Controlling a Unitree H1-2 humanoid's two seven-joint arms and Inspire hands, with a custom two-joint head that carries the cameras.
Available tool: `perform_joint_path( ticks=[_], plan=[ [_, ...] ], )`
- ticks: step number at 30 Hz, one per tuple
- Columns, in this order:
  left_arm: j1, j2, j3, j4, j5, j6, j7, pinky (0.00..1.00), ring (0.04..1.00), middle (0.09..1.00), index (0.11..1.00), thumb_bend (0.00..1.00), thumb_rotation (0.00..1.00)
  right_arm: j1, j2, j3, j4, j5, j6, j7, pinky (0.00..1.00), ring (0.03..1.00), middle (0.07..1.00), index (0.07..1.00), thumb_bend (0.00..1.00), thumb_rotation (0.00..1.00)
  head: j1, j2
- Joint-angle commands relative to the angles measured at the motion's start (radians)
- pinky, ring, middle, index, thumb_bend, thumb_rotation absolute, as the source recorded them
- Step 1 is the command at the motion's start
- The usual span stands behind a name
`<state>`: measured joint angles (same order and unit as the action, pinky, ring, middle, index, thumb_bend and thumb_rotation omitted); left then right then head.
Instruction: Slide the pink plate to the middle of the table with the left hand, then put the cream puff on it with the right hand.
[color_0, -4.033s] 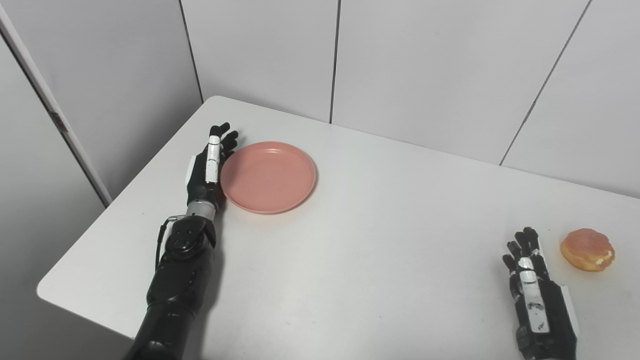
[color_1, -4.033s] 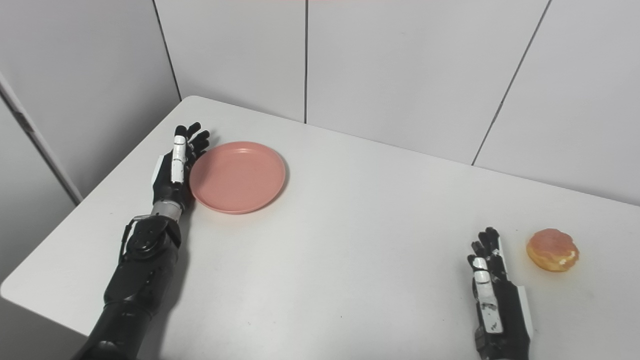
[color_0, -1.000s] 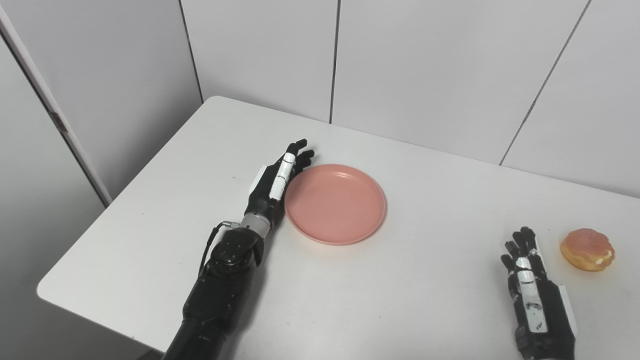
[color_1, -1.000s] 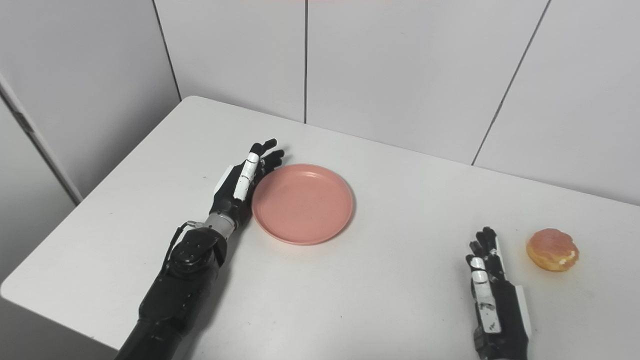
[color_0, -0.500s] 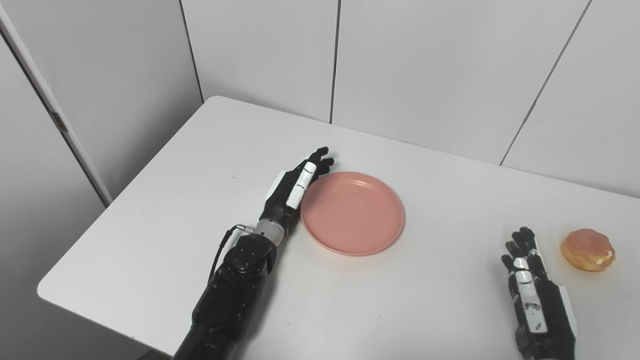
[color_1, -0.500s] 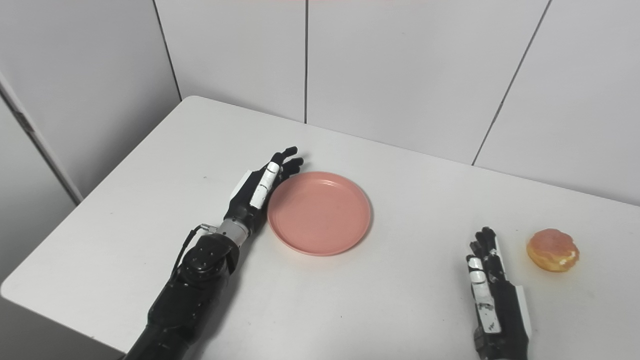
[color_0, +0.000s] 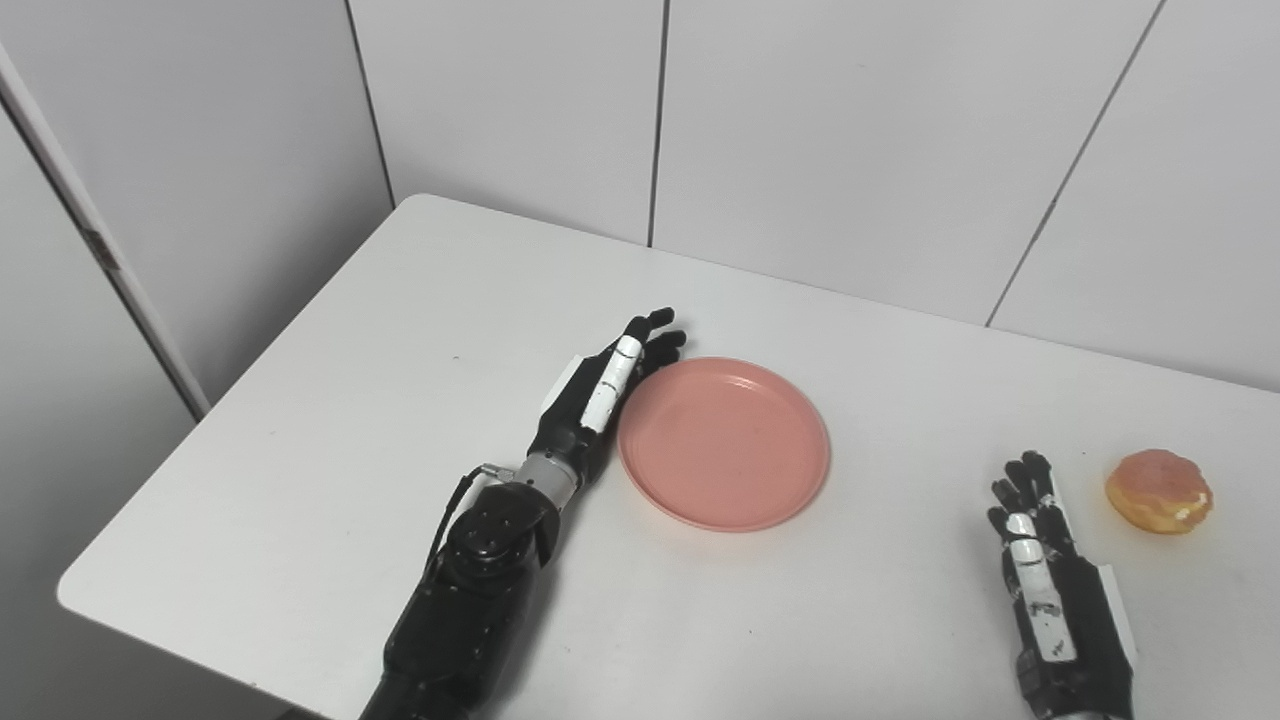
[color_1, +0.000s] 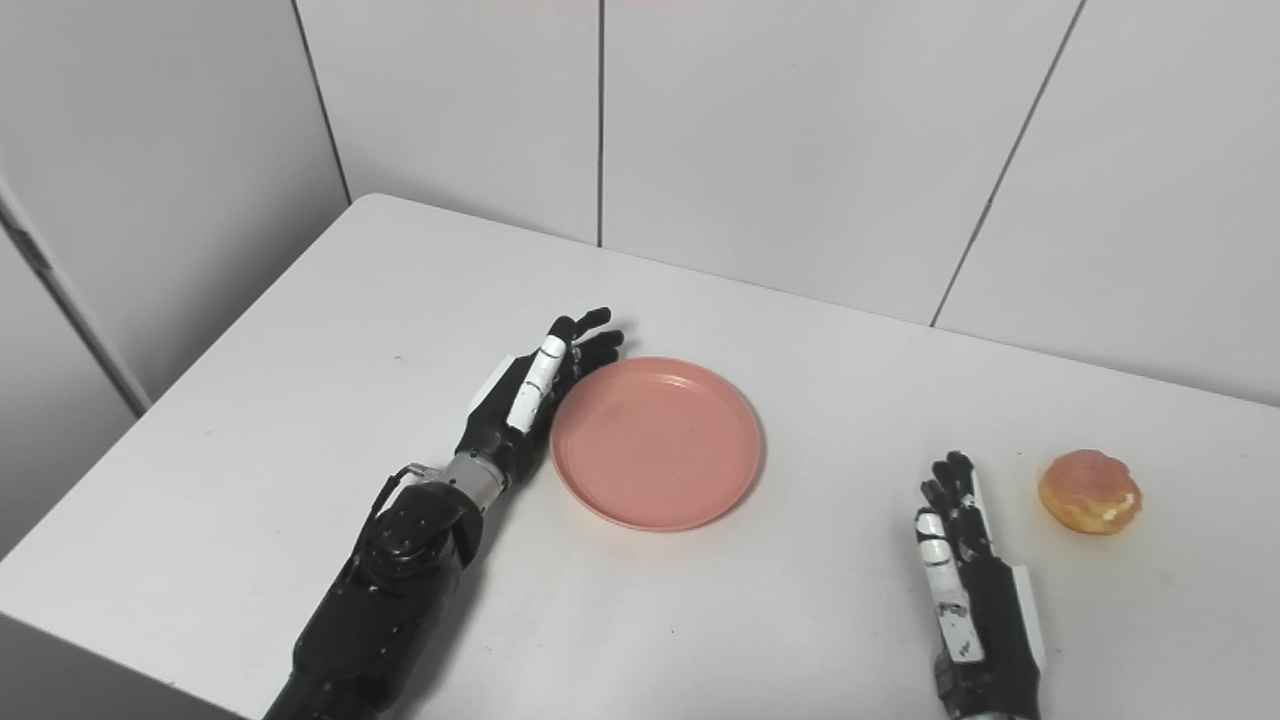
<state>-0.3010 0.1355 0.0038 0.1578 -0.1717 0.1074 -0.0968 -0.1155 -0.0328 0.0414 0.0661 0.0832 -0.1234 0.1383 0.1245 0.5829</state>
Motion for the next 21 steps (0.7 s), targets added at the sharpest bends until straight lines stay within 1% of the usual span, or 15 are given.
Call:
perform_joint_path(
  ticks=[1, 2, 3, 4, 5, 6, 7, 8, 12, 13, 14, 15, 16, 19, 21],
  plan=[
    [0.009, -0.008, -0.016, -0.013, -0.016, 0.034, -0.041, 0.93, 0.878, 0.863, 0.865, 0.72, 1.00, -0.002, 0.015, 0.005, -0.029, -0.010, 0.013, -0.014, 1.00, 0.973, 0.979, 0.991, 0.53, 0.79, -0.013, 0.004],
    [0.011, -0.008, -0.013, -0.015, -0.020, 0.039, -0.045, 0.93, 0.877, 0.860, 0.862, 0.72, 1.00, -0.001, 0.020, 0.007, -0.032, -0.014, 0.018, -0.017, 1.00, 0.974, 0.979, 0.991, 0.53, 0.79, -0.051, 0.011],
    [0.014, -0.007, -0.011, -0.017, -0.023, 0.041, -0.047, 0.93, 0.875, 0.858, 0.858, 0.73, 1.00, -0.001, 0.023, 0.010, -0.034, -0.018, 0.021, -0.019, 1.00, 0.975, 0.978, 0.989, 0.53, 0.79, -0.057, 0.012],
    [0.017, -0.006, -0.009, -0.019, -0.026, 0.041, -0.050, 0.93, 0.875, 0.857, 0.858, 0.73, 1.00, -0.001, 0.028, 0.013, -0.035, -0.023, 0.024, -0.022, 1.00, 0.976, 0.979, 0.989, 0.53, 0.80, -0.090, 0.017],
    [0.020, -0.007, -0.008, -0.019, -0.028, 0.038, -0.051, 0.92, 0.875, 0.856, 0.857, 0.73, 1.00, -0.001, 0.032, 0.015, -0.036, -0.025, 0.025, -0.024, 1.00, 0.976, 0.977, 0.990, 0.51, 0.80, -0.090, 0.017],
    [0.023, -0.008, -0.005, -0.020, -0.031, 0.037, -0.051, 0.92, 0.872, 0.852, 0.854, 0.73, 1.00, -0.002, 0.036, 0.018, -0.035, -0.029, 0.023, -0.026, 1.00, 0.975, 0.975, 0.990, 0.50, 0.80, -0.122, 0.023],
    [0.025, -0.009, -0.003, -0.021, -0.034, 0.036, -0.051, 0.91, 0.867, 0.846, 0.848, 0.73, 1.00, -0.002, 0.038, 0.020, -0.035, -0.032, 0.021, -0.027, 1.00, 0.975, 0.973, 0.990, 0.50, 0.81, -0.122, 0.023],
    [0.029, -0.012, 0.001, -0.018, -0.041, 0.031, -0.055, 0.90, 0.864, 0.845, 0.844, 0.73, 1.00, -0.003, 0.043, 0.024, -0.032, -0.035, 0.017, -0.027, 1.00, 0.976, 0.973, 0.991, 0.50, 0.81, -0.160, 0.025],
    [0.040, -0.006, 0.004, 0.018, -0.054, -0.028, -0.089, 0.93, 0.892, 0.870, 0.856, 0.71, 1.00, -0.008, 0.062, 0.037, -0.025, -0.042, 0.016, -0.036, 1.00, 0.998, 0.983, 0.999, 0.52, 0.82, -0.228, 0.022],
    [0.042, -0.003, 0.005, 0.025, -0.056, -0.039, -0.096, 0.94, 0.902, 0.881, 0.861, 0.72, 1.00, -0.011, 0.066, 0.040, -0.023, -0.047, 0.015, -0.039, 1.00, 1.000, 0.985, 1.000, 0.53, 0.81, -0.267, 0.022],
    [0.043, -0.002, 0.007, 0.032, -0.056, -0.049, -0.101, 0.94, 0.903, 0.882, 0.862, 0.72, 1.00, -0.013, 0.068, 0.043, -0.019, -0.051, 0.015, -0.041, 1.00, 1.000, 0.986, 1.000, 0.53, 0.81, -0.267, 0.022],
    [0.046, -0.001, 0.010, 0.032, -0.060, -0.049, -0.106, 0.94, 0.905, 0.885, 0.862, 0.71, 1.00, -0.017, 0.071, 0.046, -0.013, -0.056, 0.013, -0.043, 1.00, 1.000, 0.987, 1.000, 0.54, 0.82, -0.306, 0.020],
    [0.052, 0.000, 0.012, 0.027, -0.063, -0.045, -0.111, 0.95, 0.916, 0.895, 0.872, 0.71, 1.00, -0.020, 0.074, 0.048, -0.008, -0.055, 0.013, -0.041, 1.00, 1.000, 0.990, 1.000, 0.55, 0.82, -0.312, 0.019],
    [0.069, 0.002, 0.017, 0.020, -0.084, -0.033, -0.135, 0.99, 0.942, 0.919, 0.900, 0.69, 1.00, -0.025, 0.082, 0.058, 0.003, -0.077, 0.018, -0.048, 1.00, 1.000, 0.997, 1.000, 0.58, 0.84, -0.366, 0.011],
    [0.080, 0.002, 0.016, 0.027, -0.090, -0.040, -0.147, 0.99, 0.945, 0.928, 0.907, 0.72, 1.00, -0.026, 0.088, 0.063, 0.010, -0.092, 0.017, -0.057, 1.00, 1.000, 0.999, 1.000, 0.58, 0.85, -0.384, 0.010]
  ],
)
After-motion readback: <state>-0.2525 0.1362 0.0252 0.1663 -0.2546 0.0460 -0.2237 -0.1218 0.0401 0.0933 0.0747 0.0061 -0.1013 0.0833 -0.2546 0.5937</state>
